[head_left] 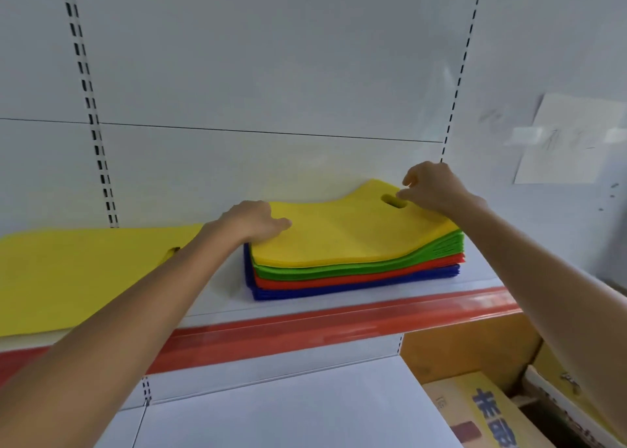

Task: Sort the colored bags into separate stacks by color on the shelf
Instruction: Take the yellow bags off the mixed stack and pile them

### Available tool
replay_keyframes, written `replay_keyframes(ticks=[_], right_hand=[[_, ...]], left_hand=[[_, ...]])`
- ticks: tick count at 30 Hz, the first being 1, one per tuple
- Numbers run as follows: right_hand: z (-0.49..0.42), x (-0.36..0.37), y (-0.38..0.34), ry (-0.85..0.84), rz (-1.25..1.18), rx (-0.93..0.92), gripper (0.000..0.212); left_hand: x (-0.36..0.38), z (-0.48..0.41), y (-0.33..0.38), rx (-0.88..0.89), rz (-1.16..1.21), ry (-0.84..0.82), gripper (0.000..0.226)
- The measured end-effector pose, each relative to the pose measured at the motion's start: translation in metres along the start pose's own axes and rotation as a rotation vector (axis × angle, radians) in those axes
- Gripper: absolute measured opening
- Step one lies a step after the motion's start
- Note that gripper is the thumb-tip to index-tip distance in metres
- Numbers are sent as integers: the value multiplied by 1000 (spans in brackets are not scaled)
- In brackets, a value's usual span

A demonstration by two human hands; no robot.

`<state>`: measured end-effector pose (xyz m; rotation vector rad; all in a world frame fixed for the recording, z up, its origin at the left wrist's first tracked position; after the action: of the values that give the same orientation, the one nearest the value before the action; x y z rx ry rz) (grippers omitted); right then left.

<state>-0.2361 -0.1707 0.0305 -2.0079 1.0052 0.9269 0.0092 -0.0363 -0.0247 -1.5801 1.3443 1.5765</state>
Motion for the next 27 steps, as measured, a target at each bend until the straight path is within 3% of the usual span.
replay_keyframes(ticks=[7,16,21,25,26,27], right_hand=[[-19,16,20,-92,113,-3,39],[-22,15,9,-17,241,-65,29],[-17,10,9,19,230,-80,30],[-17,7,6,56,179,-126,31],[-16,7,6,60,166,-134,31],[-16,7,5,58,158,-134,31]], left_hand=[[22,-8,15,-45,-100,-65,60],[21,-6,14,-51,-126,-22,56],[13,1,23,-4,-77,88,41],[0,5,27,33,25,276,11],[-3,6,27,33,90,310,12],[-5,7,28,16,162,339,27]])
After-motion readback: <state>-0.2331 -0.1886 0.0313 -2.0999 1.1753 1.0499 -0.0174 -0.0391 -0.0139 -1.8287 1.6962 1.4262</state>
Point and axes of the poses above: each hand's wrist, its own z-axis away from the middle knuckle, its own x-axis out of the palm, y = z × x, the point moved 4 cm from there along -z, towards the middle knuckle, and after that the axes turned 6 degrees about y, right-handed, at the moved point
